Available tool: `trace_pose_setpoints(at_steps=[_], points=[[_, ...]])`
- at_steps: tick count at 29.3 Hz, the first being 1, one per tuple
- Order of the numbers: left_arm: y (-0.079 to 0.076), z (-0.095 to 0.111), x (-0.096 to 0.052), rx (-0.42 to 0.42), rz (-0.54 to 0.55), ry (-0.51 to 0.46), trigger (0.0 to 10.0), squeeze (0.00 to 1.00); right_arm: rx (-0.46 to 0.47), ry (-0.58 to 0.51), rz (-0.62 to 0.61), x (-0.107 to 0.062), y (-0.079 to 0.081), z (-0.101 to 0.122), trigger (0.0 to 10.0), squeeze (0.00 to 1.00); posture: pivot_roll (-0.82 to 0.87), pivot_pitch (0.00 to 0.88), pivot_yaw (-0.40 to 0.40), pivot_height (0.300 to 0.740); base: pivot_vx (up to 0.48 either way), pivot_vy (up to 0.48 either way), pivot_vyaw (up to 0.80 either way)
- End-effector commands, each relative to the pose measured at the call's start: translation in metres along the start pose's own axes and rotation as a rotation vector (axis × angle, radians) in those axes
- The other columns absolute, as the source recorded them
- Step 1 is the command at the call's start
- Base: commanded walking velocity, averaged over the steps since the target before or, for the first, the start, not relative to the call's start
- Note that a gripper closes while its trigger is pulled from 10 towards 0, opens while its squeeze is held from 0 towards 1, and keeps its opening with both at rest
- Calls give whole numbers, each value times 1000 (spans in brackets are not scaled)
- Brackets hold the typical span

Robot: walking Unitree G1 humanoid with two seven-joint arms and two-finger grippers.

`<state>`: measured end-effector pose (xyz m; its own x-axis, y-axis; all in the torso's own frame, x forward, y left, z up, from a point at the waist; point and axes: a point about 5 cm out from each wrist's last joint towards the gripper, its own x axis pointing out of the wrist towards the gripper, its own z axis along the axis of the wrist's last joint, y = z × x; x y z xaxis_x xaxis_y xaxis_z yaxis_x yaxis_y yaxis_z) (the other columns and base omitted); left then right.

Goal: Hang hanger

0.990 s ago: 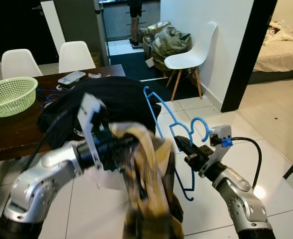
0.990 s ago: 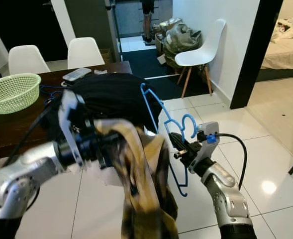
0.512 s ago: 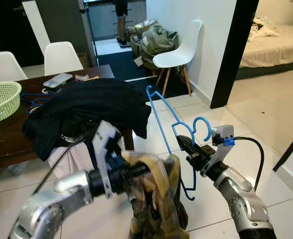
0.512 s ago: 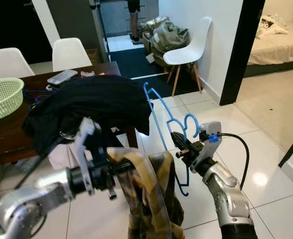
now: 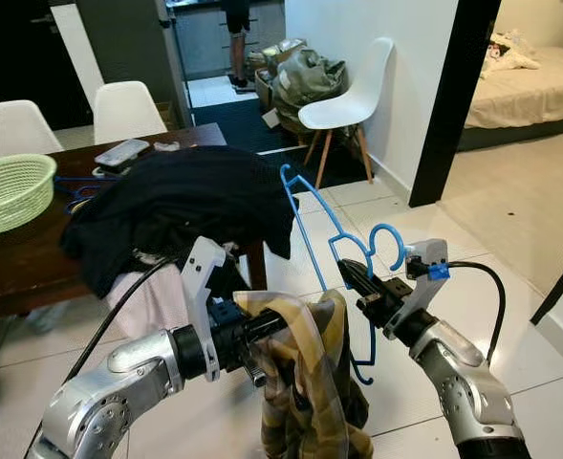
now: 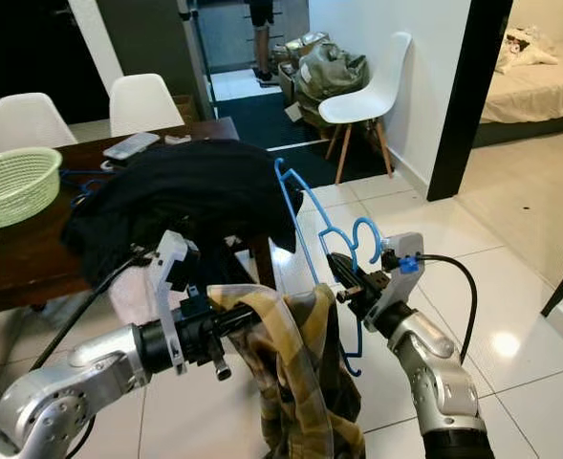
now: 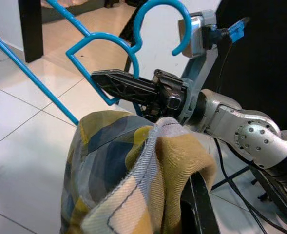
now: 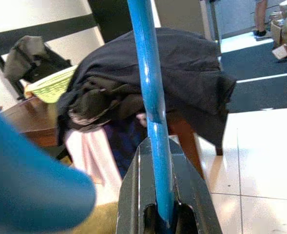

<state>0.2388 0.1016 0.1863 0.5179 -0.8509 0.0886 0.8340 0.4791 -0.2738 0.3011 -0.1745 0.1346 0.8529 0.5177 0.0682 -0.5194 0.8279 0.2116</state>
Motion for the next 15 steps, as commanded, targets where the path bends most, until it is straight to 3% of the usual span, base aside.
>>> trace_pose_setpoints(at_steps=[1, 9, 15], points=[[2, 7, -2, 29, 12, -20, 10000, 0, 21, -2, 2, 2, 1, -1, 10000, 0, -116, 0, 26, 740, -341, 341, 0], [6, 9, 0, 46, 32, -35, 10000, 0, 18, 3, 1, 2, 1, -1, 10000, 0, -119, 0, 24, 740, -338, 340, 0], [19, 10, 3, 38, 116, -51, 10000, 0, 16, 4, 0, 2, 0, -1, 10000, 0, -123, 0, 26, 740, 0, 0, 0]])
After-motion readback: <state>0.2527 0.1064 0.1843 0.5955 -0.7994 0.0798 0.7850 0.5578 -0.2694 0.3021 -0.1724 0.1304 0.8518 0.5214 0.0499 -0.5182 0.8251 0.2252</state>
